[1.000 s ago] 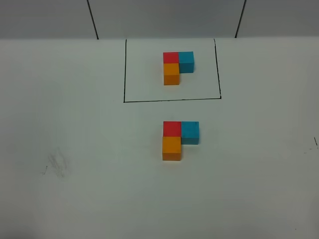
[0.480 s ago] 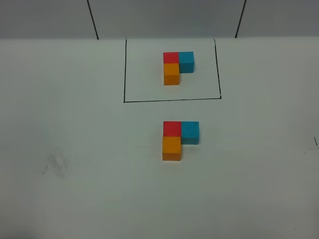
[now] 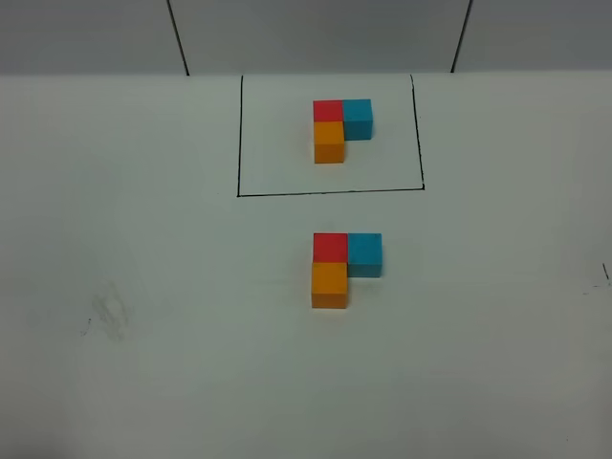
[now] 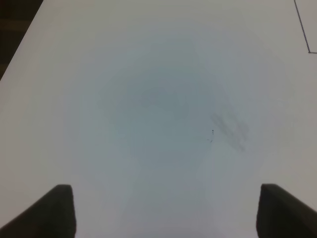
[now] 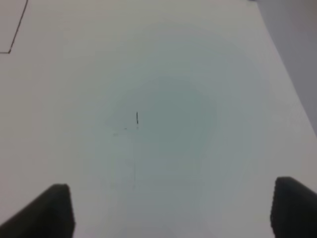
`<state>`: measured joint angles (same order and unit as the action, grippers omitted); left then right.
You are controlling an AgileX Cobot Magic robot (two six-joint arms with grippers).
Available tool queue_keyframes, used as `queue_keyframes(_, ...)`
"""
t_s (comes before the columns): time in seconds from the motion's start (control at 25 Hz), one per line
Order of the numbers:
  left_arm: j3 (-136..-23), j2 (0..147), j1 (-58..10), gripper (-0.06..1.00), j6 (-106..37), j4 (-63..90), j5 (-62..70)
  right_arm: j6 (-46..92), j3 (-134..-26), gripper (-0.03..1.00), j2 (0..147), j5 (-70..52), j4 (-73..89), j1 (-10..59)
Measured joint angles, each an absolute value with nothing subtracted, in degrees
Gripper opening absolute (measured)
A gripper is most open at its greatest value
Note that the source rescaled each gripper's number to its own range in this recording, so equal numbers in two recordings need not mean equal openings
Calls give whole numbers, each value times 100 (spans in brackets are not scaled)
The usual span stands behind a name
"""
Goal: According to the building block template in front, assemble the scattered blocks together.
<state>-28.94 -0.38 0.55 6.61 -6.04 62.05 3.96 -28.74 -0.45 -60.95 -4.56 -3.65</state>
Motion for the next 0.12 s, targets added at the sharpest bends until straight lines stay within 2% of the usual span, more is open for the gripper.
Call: queue_keyframes(0.12,-2894,-38,55,68,661,-604,6205,390,-2874,41,-45,-6095,-456,-365)
